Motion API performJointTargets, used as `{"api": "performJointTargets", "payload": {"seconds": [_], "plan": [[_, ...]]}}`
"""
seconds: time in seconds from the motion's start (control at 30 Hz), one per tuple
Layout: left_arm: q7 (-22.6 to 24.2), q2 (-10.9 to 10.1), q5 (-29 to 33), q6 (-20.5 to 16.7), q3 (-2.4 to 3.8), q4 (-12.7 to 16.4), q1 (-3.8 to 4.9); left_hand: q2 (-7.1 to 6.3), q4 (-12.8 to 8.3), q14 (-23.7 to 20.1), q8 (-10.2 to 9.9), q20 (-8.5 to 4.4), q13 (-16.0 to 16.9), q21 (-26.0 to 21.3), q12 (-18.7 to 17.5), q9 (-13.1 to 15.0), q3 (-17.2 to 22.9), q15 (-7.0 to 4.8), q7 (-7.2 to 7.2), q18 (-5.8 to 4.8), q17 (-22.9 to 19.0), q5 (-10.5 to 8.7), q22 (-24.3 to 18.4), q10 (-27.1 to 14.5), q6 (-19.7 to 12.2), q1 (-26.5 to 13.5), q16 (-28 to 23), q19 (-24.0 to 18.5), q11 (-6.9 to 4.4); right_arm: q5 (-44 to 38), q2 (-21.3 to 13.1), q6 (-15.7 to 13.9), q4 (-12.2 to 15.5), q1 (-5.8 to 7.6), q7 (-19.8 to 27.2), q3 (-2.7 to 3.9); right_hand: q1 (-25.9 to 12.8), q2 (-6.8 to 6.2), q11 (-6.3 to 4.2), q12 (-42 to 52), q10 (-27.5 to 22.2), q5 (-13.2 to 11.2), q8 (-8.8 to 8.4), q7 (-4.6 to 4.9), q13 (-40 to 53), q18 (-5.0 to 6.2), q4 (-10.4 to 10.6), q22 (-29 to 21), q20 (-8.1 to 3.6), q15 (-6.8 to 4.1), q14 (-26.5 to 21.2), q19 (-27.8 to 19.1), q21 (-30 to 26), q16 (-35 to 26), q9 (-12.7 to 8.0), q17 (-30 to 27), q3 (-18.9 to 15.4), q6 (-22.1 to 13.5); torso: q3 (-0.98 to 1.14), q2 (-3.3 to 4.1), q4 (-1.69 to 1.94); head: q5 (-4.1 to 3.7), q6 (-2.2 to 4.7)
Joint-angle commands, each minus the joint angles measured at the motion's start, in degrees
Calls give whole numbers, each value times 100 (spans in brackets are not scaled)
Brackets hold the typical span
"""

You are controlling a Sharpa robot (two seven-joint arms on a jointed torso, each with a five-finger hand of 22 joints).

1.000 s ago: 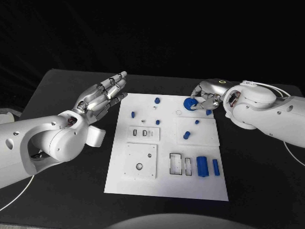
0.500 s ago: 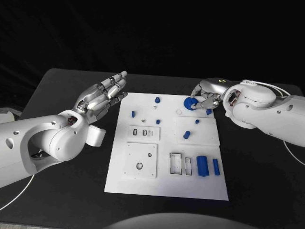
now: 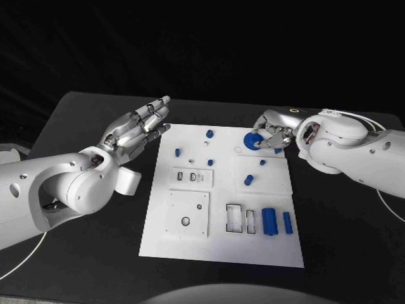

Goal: Assemble the parts on the task board

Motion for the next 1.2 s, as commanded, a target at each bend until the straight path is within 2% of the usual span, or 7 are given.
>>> {"api": "performJointTargets", "payload": {"seconds": [0.03,0.27,0.4,0.57,0.8,0.9,1.2], "plan": [[13,7,-6,148,0,-3,3,7,-8,-11,25,33,11,-15,46,9,40,46,41,102,-5,28,-5,11,2,83,-12,4,71,64,-29,195,78,-87,96,-68,78,14,-44,22,612,22,291,-247,1506,8,-104,27,5,-47,411,49,42,42,378,1165,74,653,-1,-4,-2,7,16],[-4,-16,-6,168,-5,3,3,6,-27,-3,30,45,17,-12,80,9,59,80,24,102,1,37,-2,30,4,112,-1,9,121,290,-91,39,506,21,42,-64,51,-4,-50,22,612,1,305,-237,1506,-10,-101,76,10,-30,436,103,104,84,405,1201,66,685,-3,4,-10,34,8],[-14,-2,-6,166,-8,-2,3,3,-32,-1,32,47,18,-12,86,9,61,86,21,102,2,41,-2,34,5,118,2,8,128,452,-22,17,772,157,25,-60,27,-10,-45,22,612,13,303,-231,1506,-21,-94,114,17,-21,457,148,152,121,421,1233,66,694,-7,-3,14,-24,-24],[-31,26,-6,180,-9,0,3,1,-35,0,33,48,19,-10,95,10,63,89,20,102,3,44,-1,38,8,121,4,10,130,558,190,189,887,226,24,-57,29,-10,-44,22,612,86,298,-231,1506,-25,-103,135,20,-20,468,176,174,138,437,1247,84,697,-9,7,24,-28,-23],[-36,66,-6,197,-17,-31,2,-1,-40,3,34,51,21,-8,105,10,66,96,18,102,5,49,1,43,6,127,8,14,135,600,503,349,723,229,60,-56,12,-15,-30,22,612,304,268,-211,1506,-28,-115,156,30,-7,478,199,180,150,465,1260,125,674,-18,6,6,-31,-26],[-29,88,-4,207,-61,-51,1,-1,-42,6,34,54,21,-7,105,9,69,103,16,102,7,52,1,45,4,131,12,14,140,555,663,410,555,186,66,-56,-6,-26,-22,22,612,415,255,-200,1506,-27,-118,163,36,0,478,202,175,148,481,1260,144,668,-14,12,8,-49,-24],[5,128,-1,225,-94,-73,0,-1,-49,13,33,59,21,-5,107,8,76,117,14,103,12,58,3,47,-1,140,22,17,150,390,951,202,235,97,38,-56,-48,-55,-3,22,612,630,222,-178,1506,-30,-124,184,51,17,488,208,174,170,508,1281,185,644,-5,9,12,-48,-32]]}}
